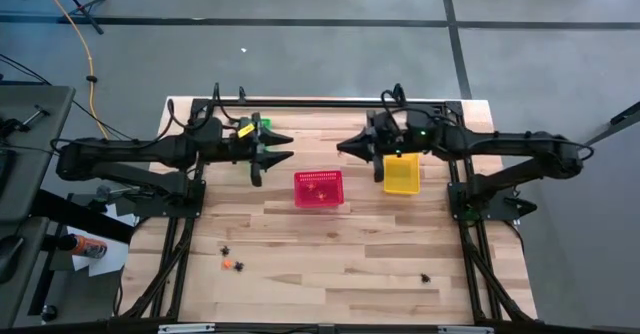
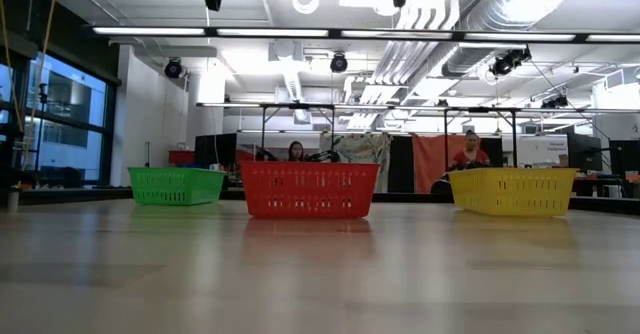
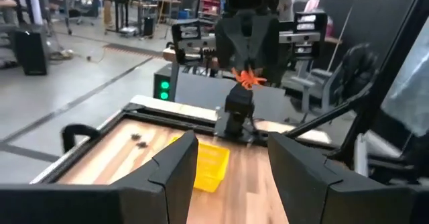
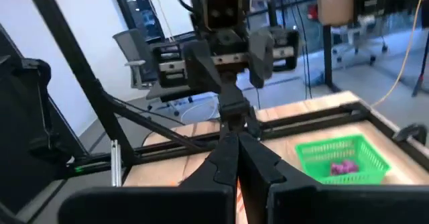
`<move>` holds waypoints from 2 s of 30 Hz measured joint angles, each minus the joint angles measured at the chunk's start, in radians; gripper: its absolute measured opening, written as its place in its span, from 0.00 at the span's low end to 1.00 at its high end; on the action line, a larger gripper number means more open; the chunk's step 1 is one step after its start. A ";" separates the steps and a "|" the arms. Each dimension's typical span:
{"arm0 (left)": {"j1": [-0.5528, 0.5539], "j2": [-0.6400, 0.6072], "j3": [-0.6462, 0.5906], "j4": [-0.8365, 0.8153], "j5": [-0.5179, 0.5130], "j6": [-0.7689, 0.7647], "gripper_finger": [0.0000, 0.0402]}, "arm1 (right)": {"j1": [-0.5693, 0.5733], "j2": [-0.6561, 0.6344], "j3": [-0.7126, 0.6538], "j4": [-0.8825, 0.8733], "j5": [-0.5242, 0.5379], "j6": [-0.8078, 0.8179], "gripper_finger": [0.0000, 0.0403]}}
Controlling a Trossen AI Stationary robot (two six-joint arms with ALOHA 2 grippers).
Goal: Sort Halloween decoration
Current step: Put the orange spider toy into the red bin
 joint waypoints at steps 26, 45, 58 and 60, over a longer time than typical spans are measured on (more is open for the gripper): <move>-0.007 0.081 0.000 0.092 0.009 -0.032 0.43 | 0.012 -0.252 -0.244 0.070 0.002 -0.164 0.00; -0.006 0.081 0.000 0.092 -0.001 -0.031 0.43 | 0.011 -0.248 -0.342 0.243 0.055 -0.133 0.00; -0.006 0.081 0.000 0.092 -0.001 -0.032 0.43 | 0.011 -0.248 -0.342 0.242 0.055 -0.095 0.00; -0.006 0.081 0.000 0.092 -0.001 -0.032 0.43 | 0.011 -0.247 -0.342 0.243 0.055 -0.095 0.00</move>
